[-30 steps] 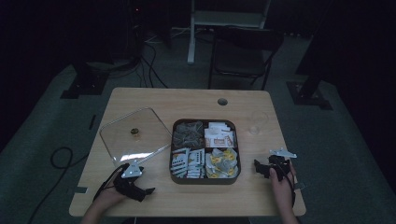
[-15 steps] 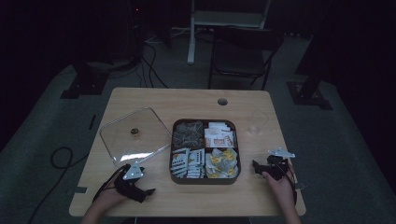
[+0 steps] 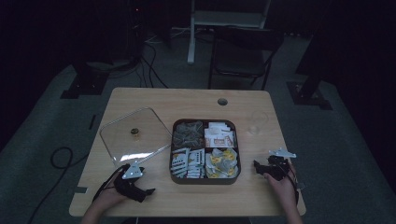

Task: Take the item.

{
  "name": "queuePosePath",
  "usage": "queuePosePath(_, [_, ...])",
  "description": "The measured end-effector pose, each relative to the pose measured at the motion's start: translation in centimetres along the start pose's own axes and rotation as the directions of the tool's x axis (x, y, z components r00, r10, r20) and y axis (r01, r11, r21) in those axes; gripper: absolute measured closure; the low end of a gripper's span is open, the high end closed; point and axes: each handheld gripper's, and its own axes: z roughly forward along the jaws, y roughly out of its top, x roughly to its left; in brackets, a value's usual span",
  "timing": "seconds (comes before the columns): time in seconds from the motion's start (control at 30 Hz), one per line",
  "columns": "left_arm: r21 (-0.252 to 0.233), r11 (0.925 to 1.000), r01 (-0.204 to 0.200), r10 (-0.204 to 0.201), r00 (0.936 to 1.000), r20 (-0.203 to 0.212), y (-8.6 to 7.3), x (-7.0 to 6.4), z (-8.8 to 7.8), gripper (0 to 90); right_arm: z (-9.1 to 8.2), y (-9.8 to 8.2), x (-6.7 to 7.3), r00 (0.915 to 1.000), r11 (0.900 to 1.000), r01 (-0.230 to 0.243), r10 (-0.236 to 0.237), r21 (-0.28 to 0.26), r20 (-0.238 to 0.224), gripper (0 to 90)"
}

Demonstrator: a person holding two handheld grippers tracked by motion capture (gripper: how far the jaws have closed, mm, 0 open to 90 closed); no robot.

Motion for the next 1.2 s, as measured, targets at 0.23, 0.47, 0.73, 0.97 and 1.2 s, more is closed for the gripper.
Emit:
queuePosePath(0.23, [0.001, 1.0, -0.002, 0.002, 1.0, -0.004, 0.0, 0.0, 0.0, 3.9, -1.0, 0.5, 0.4, 0.9988, 1.0, 0.027, -0.027, -0.013, -0.042, 16.4])
queuePosePath(0.47, [0.002, 1.0, -0.005, 0.005, 1.0, -0.006, 0.0, -0.1, 0.0, 3.9, -3.0, 2.2, 1.4, 0.9952, 0.996, 0.048, -0.054, -0.079, -0.082, 16.4])
queuePosePath(0.73, [0.007, 0.9999, -0.014, 0.014, 0.9998, -0.013, 0.0, -0.2, 0.1, 3.9, -4.7, 4.4, 3.4, 0.978, 0.985, 0.111, -0.132, -0.133, -0.162, 16.5])
queuePosePath(0.97, [0.008, 0.9999, -0.015, 0.015, 0.9998, -0.014, 0.0, -0.2, 0.1, 3.9, -5.2, 5.5, 6.2, 0.9397, 0.973, 0.169, -0.207, -0.157, -0.272, 16.8])
queuePosePath(1.2, [0.009, 0.9998, -0.016, 0.016, 0.9998, -0.015, 0.0, -0.2, 0.1, 3.9, -4.8, 5.9, 8.7, 0.8989, 0.961, 0.223, -0.269, -0.165, -0.346, 21.2])
